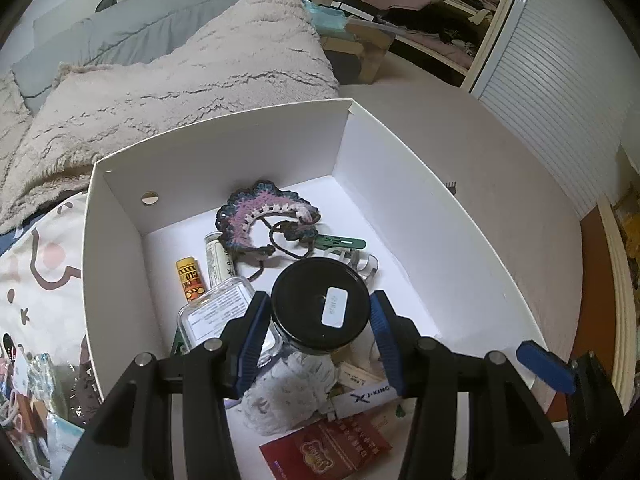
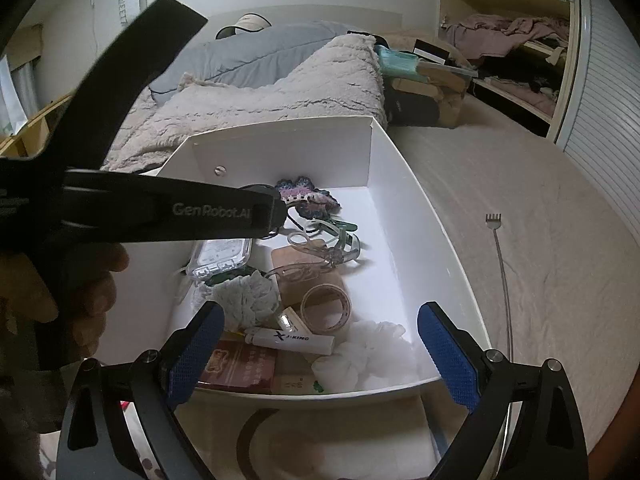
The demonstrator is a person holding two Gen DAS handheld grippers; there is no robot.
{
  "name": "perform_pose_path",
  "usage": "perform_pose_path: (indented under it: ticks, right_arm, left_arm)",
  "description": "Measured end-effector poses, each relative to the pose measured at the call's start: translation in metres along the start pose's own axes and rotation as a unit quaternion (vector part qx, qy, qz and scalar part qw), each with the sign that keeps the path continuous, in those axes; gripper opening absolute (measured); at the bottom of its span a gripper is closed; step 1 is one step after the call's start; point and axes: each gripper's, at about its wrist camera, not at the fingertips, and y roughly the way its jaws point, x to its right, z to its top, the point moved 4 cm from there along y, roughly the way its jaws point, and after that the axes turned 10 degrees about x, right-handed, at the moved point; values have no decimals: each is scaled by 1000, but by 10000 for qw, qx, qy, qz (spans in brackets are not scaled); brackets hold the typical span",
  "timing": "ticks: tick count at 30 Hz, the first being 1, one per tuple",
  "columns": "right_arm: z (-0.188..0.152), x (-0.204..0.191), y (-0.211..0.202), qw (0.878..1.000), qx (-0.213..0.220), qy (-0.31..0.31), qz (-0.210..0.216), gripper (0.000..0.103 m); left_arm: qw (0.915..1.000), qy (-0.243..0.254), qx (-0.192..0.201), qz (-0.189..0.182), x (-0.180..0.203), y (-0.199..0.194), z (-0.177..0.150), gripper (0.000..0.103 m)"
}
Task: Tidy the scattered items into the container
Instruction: 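Open both tools to drop the black tin and white lighter into the box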
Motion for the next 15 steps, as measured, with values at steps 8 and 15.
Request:
perform_pose_path:
  ticks: [8,15]
  right_arm:
    - [-2,0,3,10000,-64,-26,18,97]
    - [0,-5,0,9999,-8,-10,141,97]
  left_arm:
    - [9997,-148,159,116,-12,-6,-2,64]
    - [9995,-152,254,94,-16,-19,-6,64]
